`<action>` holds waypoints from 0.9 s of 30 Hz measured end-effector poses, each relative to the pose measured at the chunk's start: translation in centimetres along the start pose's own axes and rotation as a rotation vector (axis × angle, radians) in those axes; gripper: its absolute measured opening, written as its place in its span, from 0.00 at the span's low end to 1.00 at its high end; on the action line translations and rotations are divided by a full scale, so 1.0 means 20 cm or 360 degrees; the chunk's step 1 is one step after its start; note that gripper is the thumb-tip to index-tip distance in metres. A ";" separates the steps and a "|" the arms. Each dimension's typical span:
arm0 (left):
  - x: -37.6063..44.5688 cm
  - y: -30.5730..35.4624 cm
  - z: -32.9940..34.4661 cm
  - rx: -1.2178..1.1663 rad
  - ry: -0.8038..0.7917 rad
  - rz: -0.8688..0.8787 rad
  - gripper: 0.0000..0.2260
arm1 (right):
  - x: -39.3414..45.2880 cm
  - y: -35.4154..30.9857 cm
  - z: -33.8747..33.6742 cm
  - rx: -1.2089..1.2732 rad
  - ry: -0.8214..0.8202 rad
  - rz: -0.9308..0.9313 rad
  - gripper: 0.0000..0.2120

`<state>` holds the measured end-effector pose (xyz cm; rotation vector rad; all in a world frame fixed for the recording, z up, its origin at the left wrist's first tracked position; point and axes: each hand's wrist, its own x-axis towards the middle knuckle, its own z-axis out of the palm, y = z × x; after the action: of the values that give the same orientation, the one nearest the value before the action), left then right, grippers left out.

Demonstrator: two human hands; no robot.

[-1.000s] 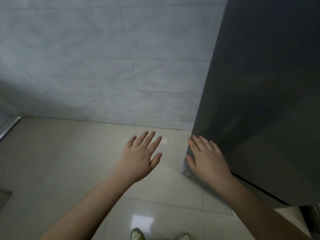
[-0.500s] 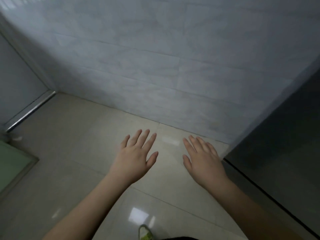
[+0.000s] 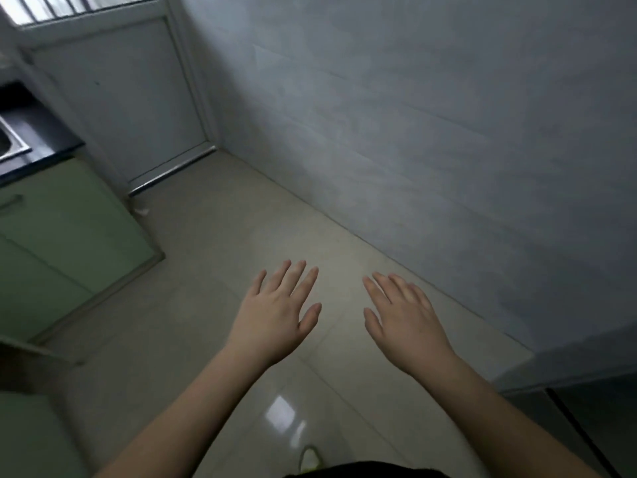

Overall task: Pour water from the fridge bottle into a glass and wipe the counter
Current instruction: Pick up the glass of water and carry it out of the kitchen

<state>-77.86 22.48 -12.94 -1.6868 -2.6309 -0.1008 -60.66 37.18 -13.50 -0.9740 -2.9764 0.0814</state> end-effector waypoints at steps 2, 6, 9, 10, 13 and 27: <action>-0.04 -0.07 0.00 0.0016 -0.0010 -0.0068 0.28 | 0.07 -0.07 -0.01 0.0001 -0.0025 -0.0092 0.30; -0.09 -0.16 -0.01 0.0002 -0.0007 -0.0211 0.27 | 0.18 -0.17 -0.03 -0.0026 -0.0028 -0.0227 0.31; -0.10 -0.20 -0.02 -0.0016 -0.0014 -0.0327 0.27 | 0.25 -0.24 -0.03 -0.0015 -0.0052 -0.0325 0.30; -0.09 -0.20 -0.02 -0.0025 -0.0009 -0.0362 0.27 | 0.27 -0.25 -0.03 -0.0016 -0.0050 -0.0342 0.30; -0.07 -0.24 -0.01 -0.0037 -0.0021 -0.0475 0.27 | 0.36 -0.29 -0.02 -0.0008 -0.0059 -0.0409 0.29; 0.06 -0.40 -0.03 0.0054 -0.0141 -0.1063 0.28 | 0.92 -0.44 0.00 0.0112 -0.0057 -0.0994 0.27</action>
<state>-85.61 20.26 -12.65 -0.7520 -3.1146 0.0146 -80.68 41.00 -13.23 -0.0098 -3.1236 0.1928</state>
